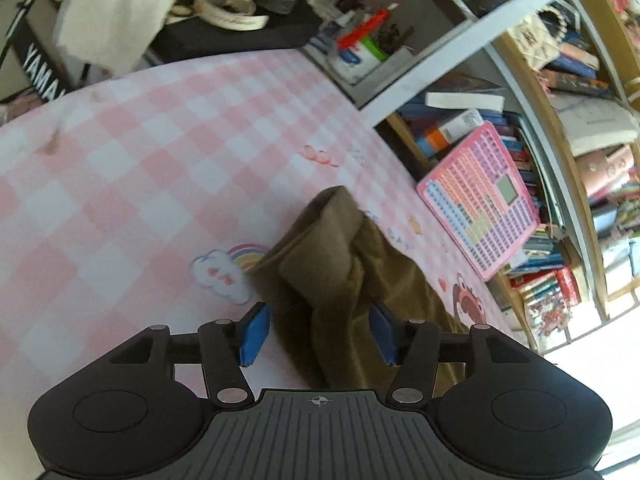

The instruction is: Fold clothes

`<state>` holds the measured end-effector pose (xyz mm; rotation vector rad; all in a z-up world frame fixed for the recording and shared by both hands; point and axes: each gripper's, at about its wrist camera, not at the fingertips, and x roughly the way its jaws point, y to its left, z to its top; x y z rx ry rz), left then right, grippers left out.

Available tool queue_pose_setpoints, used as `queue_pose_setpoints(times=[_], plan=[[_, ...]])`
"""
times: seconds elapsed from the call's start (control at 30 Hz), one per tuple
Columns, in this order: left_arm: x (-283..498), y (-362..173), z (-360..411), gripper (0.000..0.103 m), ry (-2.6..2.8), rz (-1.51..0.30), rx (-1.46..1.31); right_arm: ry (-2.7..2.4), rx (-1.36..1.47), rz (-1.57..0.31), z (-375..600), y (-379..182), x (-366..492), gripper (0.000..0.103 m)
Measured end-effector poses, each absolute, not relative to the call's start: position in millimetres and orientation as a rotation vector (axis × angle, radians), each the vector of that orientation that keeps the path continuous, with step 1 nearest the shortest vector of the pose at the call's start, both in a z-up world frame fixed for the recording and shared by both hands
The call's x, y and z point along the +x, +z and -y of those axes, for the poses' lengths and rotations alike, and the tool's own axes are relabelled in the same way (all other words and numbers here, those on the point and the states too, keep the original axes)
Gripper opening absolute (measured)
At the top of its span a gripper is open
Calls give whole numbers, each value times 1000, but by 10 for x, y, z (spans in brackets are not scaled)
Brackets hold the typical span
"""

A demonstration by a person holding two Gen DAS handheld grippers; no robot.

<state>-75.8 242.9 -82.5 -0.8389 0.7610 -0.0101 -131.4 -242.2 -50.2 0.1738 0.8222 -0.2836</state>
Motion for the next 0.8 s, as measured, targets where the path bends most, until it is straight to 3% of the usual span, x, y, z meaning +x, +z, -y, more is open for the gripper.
queue_pose_setpoints(times=[0.23, 0.4, 0.53, 0.8], plan=[[-643, -941, -2393, 62, 5, -784, -889, -365, 151, -878, 2647, -594, -1308, 31], [-580, -956, -2321, 58, 25, -768, -908, -323, 112, -903, 2646, -647, -1203, 33], [-604, -1012, -2285, 30, 61, -762, -929, -289, 68, -897, 2687, -673, -1057, 33], [-522, -1018, -2072, 23, 134, -717, -941, -175, 6, -885, 2922, -680, -547, 33]])
